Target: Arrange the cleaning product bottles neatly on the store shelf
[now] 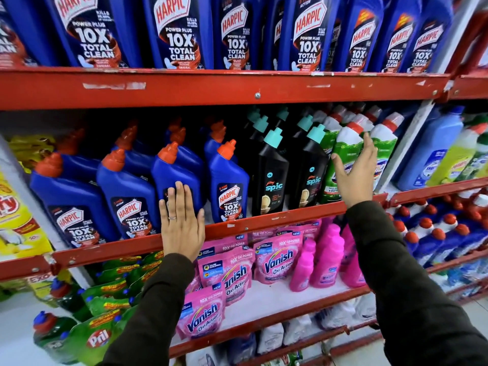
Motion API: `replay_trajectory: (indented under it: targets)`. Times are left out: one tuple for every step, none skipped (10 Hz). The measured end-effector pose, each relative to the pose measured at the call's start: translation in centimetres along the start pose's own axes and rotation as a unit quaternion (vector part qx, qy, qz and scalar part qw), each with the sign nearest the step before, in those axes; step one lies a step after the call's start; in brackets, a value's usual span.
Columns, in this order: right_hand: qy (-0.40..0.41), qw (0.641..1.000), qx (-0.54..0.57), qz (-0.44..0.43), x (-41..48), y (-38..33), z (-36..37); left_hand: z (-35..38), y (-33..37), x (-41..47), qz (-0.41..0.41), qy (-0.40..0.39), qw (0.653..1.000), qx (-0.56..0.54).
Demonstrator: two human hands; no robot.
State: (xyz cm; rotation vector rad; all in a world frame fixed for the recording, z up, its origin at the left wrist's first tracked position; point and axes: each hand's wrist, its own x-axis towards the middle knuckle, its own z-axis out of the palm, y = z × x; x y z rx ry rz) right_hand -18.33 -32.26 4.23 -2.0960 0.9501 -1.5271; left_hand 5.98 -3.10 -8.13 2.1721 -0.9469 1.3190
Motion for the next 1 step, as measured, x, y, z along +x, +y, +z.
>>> replay_trajectory:
  targets:
    - [0.004, 0.998, -0.007, -0.057, -2.56, -0.61, 1.09, -0.87, 1.34, 0.16, -0.009, 0.002, 1.0, 0.001]
